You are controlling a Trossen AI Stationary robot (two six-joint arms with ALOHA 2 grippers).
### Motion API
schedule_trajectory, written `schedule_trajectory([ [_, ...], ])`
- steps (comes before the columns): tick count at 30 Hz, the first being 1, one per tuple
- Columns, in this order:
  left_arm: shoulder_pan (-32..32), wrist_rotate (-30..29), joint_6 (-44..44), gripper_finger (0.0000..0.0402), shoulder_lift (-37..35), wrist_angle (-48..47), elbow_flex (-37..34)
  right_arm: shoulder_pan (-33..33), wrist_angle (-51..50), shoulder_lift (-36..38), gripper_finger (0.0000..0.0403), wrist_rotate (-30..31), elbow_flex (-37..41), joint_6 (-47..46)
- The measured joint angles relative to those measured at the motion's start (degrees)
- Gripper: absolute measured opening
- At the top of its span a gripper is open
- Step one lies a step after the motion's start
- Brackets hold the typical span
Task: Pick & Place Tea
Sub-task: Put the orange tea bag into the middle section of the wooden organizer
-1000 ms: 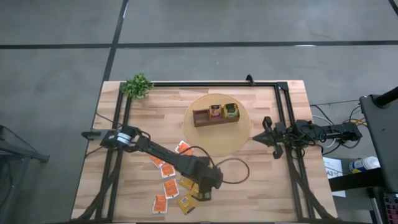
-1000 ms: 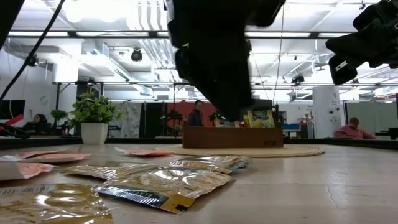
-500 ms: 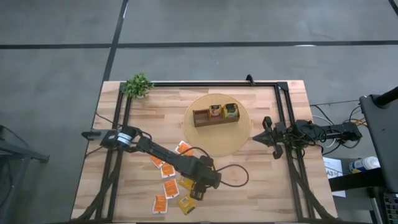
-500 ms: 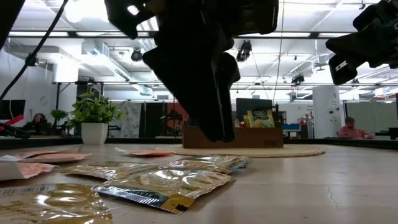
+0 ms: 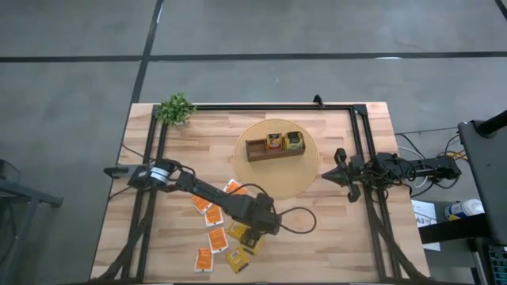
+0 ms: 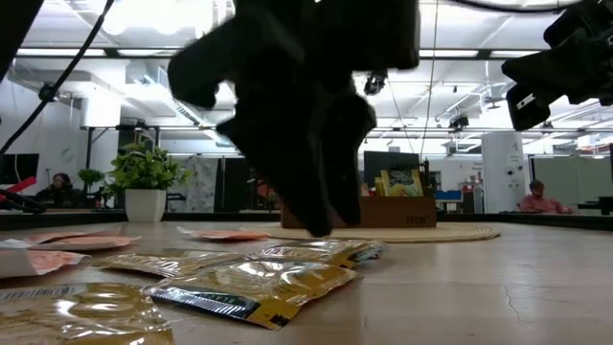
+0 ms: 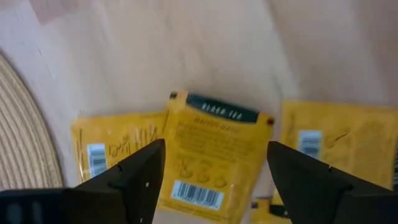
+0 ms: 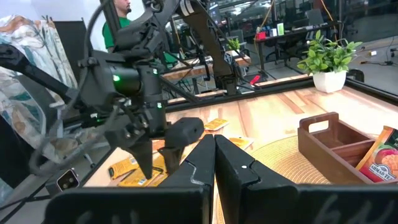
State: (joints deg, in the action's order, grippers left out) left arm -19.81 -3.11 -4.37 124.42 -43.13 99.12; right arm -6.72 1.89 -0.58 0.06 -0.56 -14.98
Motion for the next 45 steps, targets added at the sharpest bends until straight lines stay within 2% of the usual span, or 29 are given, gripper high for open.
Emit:
schedule_trajectory([
  [14, 0.1, 0.5, -3.2, 0.0270, -0.3, 5.6, -5.5, 0.0, 0.0, 0.0, 0.0008, 0.0, 0.0, 0.0],
  [17, 0.1, 1.1, -3.2, 0.0239, -0.3, 5.4, -5.5, 0.0, 0.0, 0.0, 0.0008, 0.0, 0.0, 0.0],
  [25, 0.4, 3.2, -3.4, 0.0085, -0.2, 4.6, -5.4, 0.0, 0.0, 0.0, 0.0008, 0.0, 0.0, 0.0],
  [30, 0.4, 3.5, -3.4, 0.0016, -0.2, 4.6, -5.4, 0.0, 0.0, 0.0, 0.0008, 0.0, 0.0, 0.0],
  [39, 0.5, 3.2, -3.1, 0.0007, -1.0, -0.1, -2.6, 0.0, 0.0, 0.0, 0.0008, 0.0, 0.0, 0.0],
  [45, 1.1, 1.1, -2.5, 0.0003, -6.6, -6.0, 1.7, 0.0, 0.0, 0.0, 0.0008, 0.0, 0.0, 0.0],
])
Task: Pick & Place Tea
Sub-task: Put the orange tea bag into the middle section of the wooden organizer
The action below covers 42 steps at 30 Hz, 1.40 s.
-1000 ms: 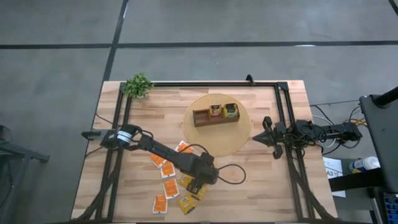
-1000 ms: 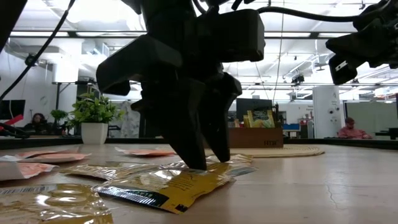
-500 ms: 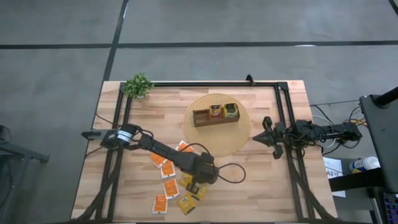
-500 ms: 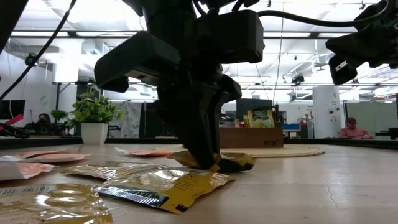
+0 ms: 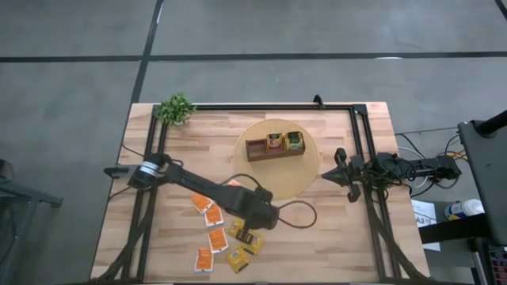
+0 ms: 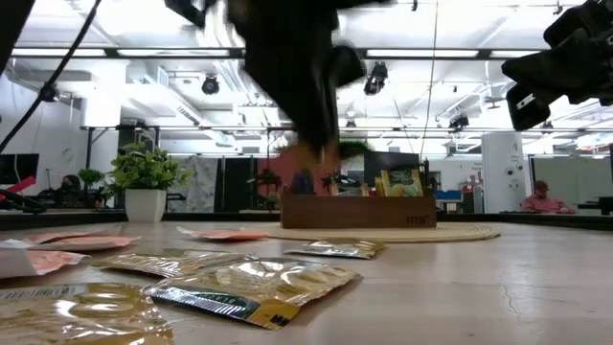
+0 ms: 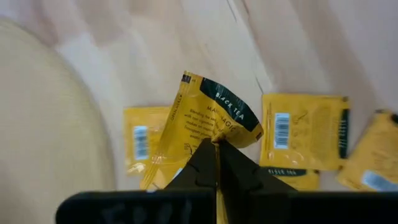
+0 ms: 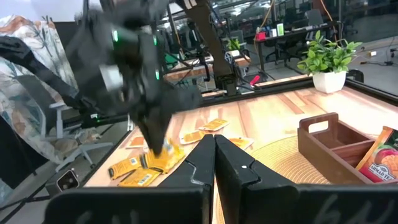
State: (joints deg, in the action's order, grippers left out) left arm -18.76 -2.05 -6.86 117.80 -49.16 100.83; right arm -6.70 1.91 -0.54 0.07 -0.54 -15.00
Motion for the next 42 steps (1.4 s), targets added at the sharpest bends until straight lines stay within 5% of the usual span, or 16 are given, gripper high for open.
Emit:
schedule_trajectory([
  [8, 2.9, -0.1, 2.0, 0.0002, -9.8, -2.0, 0.3, 0.0, 0.0, 0.0, 0.0008, 0.0, 0.0, 0.0],
  [22, 13.6, 6.8, -12.0, 0.0001, -17.0, 2.7, 0.1, 0.0, 0.0, 0.0, 0.0008, 0.0, 0.0, 0.0],
  [32, 25.0, 19.9, -21.6, 0.0001, -16.8, 6.3, -1.0, 0.0, 0.0, 0.0, 0.0008, 0.0, 0.0, 0.0],
  [42, 38.3, 39.1, -18.8, 0.0001, -16.6, 21.2, -7.7, 0.0, 0.0, 0.0, 0.0008, 0.0, 0.0, 0.0],
])
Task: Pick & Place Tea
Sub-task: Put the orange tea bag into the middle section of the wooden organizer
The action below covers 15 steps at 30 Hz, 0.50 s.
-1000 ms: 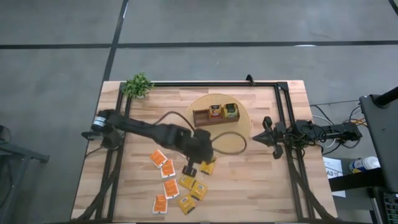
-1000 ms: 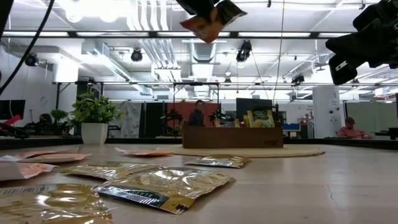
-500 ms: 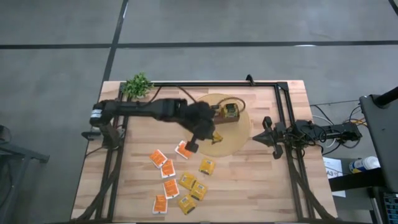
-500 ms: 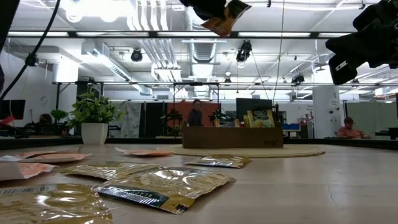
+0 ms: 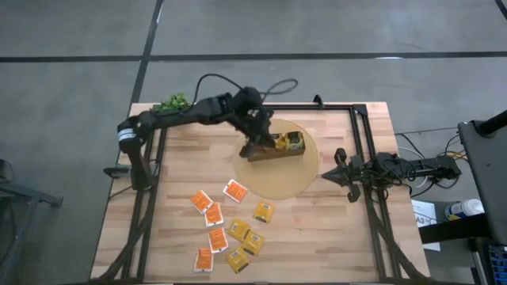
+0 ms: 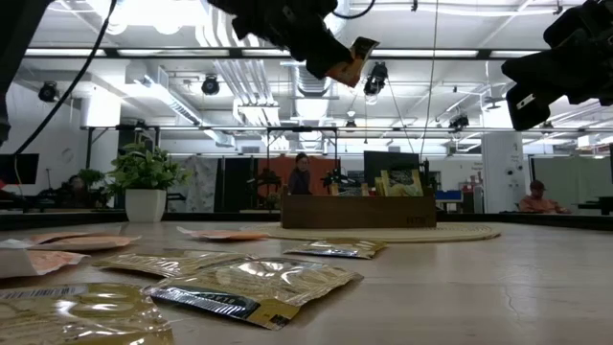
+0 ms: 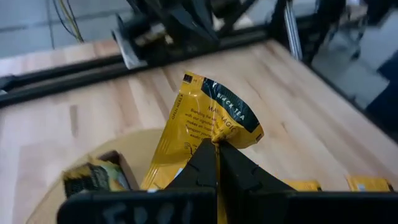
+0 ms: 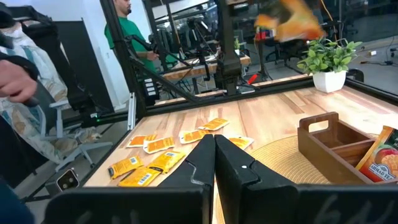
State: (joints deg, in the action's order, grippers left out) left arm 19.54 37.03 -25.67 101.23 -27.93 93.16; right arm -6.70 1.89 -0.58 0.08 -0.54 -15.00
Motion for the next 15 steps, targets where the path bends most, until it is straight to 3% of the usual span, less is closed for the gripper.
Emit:
schedule_trajectory([
  [15, 7.9, 21.3, 17.1, 0.0001, 0.0, 31.6, -14.2, 0.0, 0.0, 0.0, 0.0008, 0.0, 0.0, 0.0],
])
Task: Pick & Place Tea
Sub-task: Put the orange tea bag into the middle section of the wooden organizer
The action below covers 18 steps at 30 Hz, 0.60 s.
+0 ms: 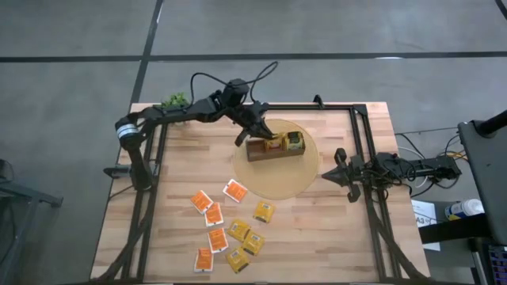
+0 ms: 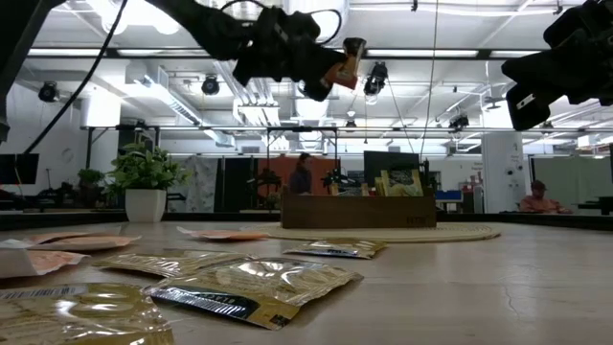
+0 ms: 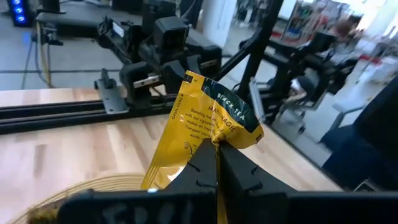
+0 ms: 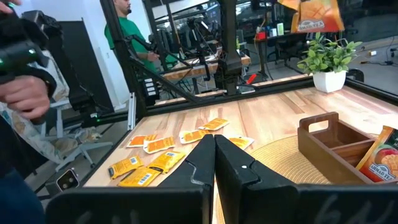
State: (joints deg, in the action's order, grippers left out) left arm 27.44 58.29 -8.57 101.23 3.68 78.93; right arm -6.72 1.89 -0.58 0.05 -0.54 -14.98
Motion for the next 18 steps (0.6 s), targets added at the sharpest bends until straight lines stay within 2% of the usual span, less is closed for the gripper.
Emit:
schedule_trajectory([
  [4, 1.6, 1.4, 2.9, 0.0001, 0.0, 7.3, -3.9, 0.0, 0.0, 0.0, 0.0008, 0.0, 0.0, 0.0],
  [8, 3.0, 1.0, 2.9, 0.0001, 0.0, 9.2, -5.5, 0.0, 0.0, 0.0, 0.0008, 0.0, 0.0, 0.0],
  [13, 3.7, -0.5, 0.5, 0.0001, 0.8, 9.9, -5.6, 0.0, 0.0, 0.0, 0.0008, 0.0, 0.0, 0.0],
  [18, 3.9, -0.4, 1.4, 0.0001, 4.2, 11.0, -2.3, 0.0, 0.0, 0.0, 0.0008, 0.0, 0.0, 0.0],
])
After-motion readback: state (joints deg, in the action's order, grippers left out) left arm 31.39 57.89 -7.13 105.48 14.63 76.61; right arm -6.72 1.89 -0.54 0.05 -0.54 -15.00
